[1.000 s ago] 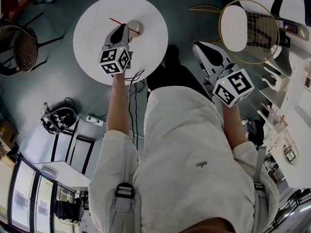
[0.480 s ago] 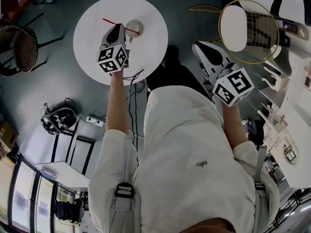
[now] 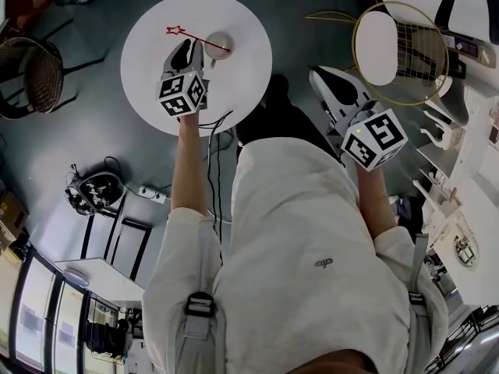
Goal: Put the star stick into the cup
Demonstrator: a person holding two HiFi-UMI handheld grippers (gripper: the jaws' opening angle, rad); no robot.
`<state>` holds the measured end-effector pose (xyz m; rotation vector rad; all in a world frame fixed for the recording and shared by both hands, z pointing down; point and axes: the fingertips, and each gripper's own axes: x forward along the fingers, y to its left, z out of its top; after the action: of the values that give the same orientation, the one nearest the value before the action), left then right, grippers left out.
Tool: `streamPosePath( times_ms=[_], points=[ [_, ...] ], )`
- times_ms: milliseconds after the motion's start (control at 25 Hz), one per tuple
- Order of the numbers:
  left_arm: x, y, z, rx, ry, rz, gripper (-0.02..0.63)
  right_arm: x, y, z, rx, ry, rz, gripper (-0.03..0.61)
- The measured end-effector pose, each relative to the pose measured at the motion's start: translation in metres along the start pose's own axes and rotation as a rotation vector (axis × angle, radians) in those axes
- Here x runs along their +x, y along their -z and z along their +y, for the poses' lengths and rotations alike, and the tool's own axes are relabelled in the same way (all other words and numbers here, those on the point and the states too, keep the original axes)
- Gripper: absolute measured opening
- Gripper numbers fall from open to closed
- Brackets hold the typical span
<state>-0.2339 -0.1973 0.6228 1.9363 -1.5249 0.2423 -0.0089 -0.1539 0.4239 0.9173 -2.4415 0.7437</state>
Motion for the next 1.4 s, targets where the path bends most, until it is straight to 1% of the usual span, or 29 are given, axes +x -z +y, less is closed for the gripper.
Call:
streamPosePath(
  times_ms=[160, 440, 840, 960, 1080, 1240, 1400],
  points=[
    [-0.007, -0.002, -0.004, 0.007, -0.005, -0.006, 0.083, -0.003, 0.000, 0.001, -0.005, 0.000, -0.012, 0.008],
    [-0.027, -0.010, -0.015, 0.010, -0.028, -0.030, 0.083, -0.008, -0.011, 0.008, -0.036, -0.030, -0.056, 0.008],
    [-0.084, -0.035, -0.040, 0.010, -0.035, -0.118, 0.080, -0.016, -0.021, 0.027, -0.068, -0.081, -0.122, 0.008],
    [-0.105, -0.040, -0.046, 0.008, -0.052, -0.150, 0.050, -0.018, -0.021, 0.032, -0.071, -0.092, -0.132, 0.008],
    [-0.118, -0.039, -0.053, 0.004, -0.066, -0.172, 0.029, -0.021, -0.017, 0.032, -0.074, -0.104, -0.129, 0.008],
    [-0.127, -0.028, -0.066, -0.002, -0.067, -0.172, 0.011, -0.027, -0.001, 0.033, -0.069, -0.124, -0.112, 0.008],
    [-0.145, -0.023, -0.087, 0.029, -0.072, -0.178, 0.011, -0.041, 0.013, 0.040, -0.073, -0.152, -0.115, 0.008]
  ],
)
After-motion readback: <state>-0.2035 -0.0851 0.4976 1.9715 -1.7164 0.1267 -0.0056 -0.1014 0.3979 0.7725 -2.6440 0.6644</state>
